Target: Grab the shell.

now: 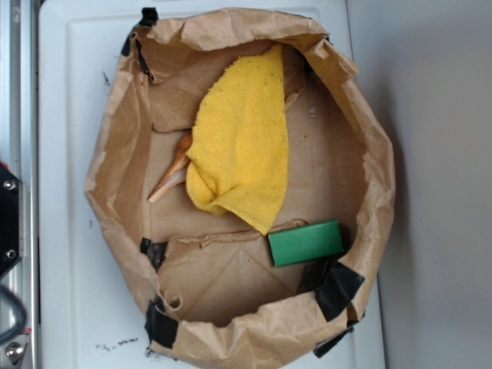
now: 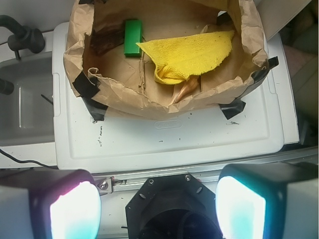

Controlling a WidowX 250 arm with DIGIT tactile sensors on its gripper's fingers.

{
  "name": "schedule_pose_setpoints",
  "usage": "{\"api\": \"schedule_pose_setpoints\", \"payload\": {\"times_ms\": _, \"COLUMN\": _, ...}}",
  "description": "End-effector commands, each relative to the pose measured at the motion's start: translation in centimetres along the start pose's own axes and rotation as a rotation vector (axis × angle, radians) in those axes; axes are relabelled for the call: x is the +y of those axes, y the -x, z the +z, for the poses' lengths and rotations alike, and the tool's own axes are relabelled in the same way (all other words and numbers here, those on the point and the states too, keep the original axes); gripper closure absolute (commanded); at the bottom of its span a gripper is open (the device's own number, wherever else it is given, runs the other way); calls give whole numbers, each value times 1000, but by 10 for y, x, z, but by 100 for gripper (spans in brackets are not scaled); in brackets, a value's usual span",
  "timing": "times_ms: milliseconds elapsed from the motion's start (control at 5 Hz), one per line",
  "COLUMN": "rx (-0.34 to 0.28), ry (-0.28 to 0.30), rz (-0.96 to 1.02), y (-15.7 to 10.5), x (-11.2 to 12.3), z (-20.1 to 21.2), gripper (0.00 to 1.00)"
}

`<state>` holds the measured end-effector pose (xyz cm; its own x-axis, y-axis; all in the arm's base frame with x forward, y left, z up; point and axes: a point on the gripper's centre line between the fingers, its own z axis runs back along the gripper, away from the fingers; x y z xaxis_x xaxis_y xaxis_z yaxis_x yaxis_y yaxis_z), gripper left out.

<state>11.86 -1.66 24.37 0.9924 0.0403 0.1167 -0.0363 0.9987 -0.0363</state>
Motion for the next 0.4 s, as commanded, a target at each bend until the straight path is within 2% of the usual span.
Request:
{"api": "schedule_pose_setpoints", "payload": {"times_ms": 0, "rx": 0, "ry": 0, "rz": 0, "y": 0, "x": 0, "z": 0, "gripper": 0}}
{"api": "schedule_pose_setpoints", "payload": {"times_ms": 200, "rx": -52, "ry": -127, "rz": 78, "y": -50, "x": 20, "z": -8, "gripper": 0}}
